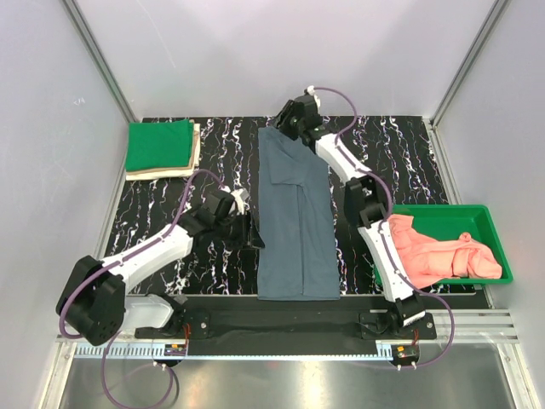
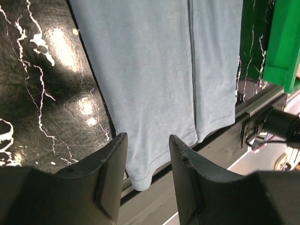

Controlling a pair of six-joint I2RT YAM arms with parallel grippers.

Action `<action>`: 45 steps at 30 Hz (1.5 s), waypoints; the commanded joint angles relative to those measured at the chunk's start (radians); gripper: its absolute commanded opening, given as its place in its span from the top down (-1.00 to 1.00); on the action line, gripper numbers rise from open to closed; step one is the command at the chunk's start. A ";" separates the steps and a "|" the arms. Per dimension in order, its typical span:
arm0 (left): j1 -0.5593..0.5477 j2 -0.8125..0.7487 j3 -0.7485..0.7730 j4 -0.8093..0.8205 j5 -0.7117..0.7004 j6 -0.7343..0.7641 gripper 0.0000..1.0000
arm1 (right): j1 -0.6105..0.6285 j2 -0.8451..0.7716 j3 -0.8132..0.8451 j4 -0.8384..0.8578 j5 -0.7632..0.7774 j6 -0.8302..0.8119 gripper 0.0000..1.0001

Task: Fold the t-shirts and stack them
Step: Fold the tshirt

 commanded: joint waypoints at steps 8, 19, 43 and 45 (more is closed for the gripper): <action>0.039 -0.049 -0.086 0.077 0.162 0.044 0.06 | -0.008 -0.667 -0.636 -0.176 -0.045 -0.184 -0.37; 0.039 -0.023 -0.202 0.180 0.134 -0.016 0.07 | 0.050 -0.889 -0.972 -0.336 0.001 -0.353 0.25; 0.308 -0.162 0.030 -0.150 0.030 0.245 0.07 | 0.214 -0.281 -0.337 -0.393 0.171 -0.798 0.19; 0.320 -0.149 0.027 -0.150 0.047 0.245 0.06 | 0.219 -0.260 -0.312 -0.417 0.151 -0.805 0.24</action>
